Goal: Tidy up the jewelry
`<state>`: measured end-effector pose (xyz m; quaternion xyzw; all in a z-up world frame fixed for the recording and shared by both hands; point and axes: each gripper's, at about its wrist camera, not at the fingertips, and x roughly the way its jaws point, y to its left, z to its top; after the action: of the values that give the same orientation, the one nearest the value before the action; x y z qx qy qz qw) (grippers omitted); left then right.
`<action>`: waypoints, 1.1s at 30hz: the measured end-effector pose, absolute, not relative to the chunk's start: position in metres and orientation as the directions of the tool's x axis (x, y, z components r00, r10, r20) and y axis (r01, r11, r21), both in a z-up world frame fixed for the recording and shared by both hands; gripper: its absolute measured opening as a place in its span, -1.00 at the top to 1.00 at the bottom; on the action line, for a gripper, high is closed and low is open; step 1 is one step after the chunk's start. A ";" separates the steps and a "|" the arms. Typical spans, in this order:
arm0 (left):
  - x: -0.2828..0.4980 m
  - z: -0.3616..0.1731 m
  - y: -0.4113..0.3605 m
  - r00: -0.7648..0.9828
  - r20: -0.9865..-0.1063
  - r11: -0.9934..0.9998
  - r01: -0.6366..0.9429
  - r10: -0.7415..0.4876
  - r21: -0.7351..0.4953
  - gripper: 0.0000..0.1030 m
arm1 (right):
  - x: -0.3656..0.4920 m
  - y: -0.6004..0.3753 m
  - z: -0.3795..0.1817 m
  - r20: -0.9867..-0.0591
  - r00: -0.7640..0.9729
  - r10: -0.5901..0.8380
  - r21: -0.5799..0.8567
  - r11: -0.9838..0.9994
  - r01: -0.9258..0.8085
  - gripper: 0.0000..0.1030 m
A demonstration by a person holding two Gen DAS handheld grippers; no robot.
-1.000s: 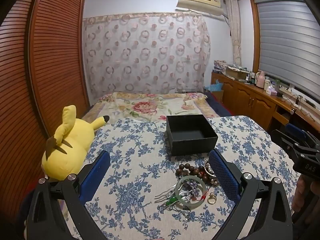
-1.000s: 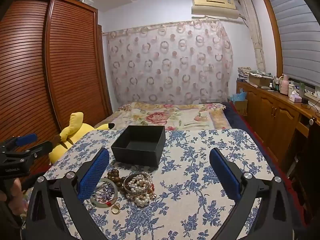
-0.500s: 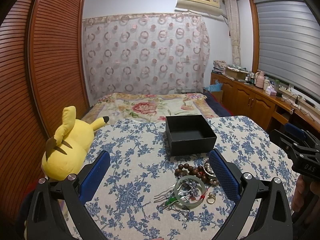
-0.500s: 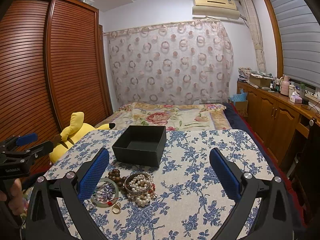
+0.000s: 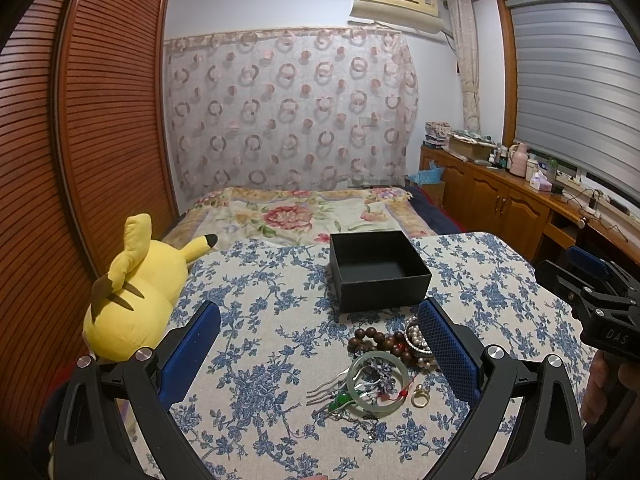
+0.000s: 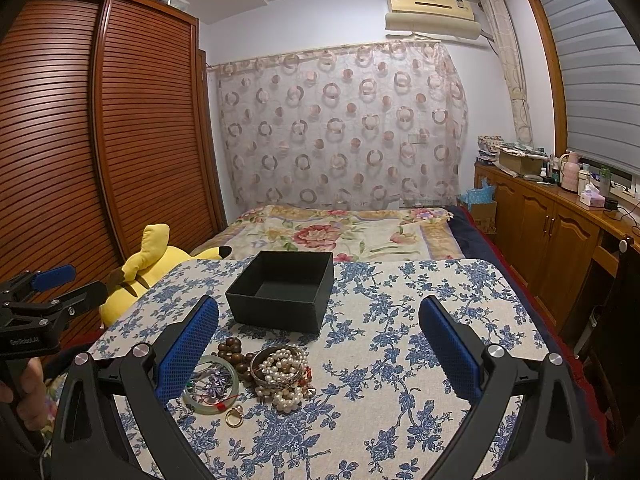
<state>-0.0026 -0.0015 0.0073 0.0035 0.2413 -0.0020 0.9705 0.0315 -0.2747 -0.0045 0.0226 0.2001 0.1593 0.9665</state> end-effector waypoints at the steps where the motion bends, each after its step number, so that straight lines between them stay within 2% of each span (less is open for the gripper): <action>1: -0.003 0.007 -0.001 0.884 -0.468 1.000 0.007 -0.004 0.005 -0.85 | 0.031 -0.275 -0.005 -0.379 0.869 0.317 0.107 0.948 -0.299 -0.96; 33: -0.007 0.014 -0.008 0.884 -0.467 1.000 0.010 -0.005 0.008 -0.85 | 0.031 -0.274 -0.005 -0.380 0.869 0.317 0.106 0.948 -0.300 -0.96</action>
<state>-0.0072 -0.0083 0.0142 0.0051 0.2403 -0.0037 0.9707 0.0309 -0.2737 -0.0052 0.0218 0.2002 0.1596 0.9664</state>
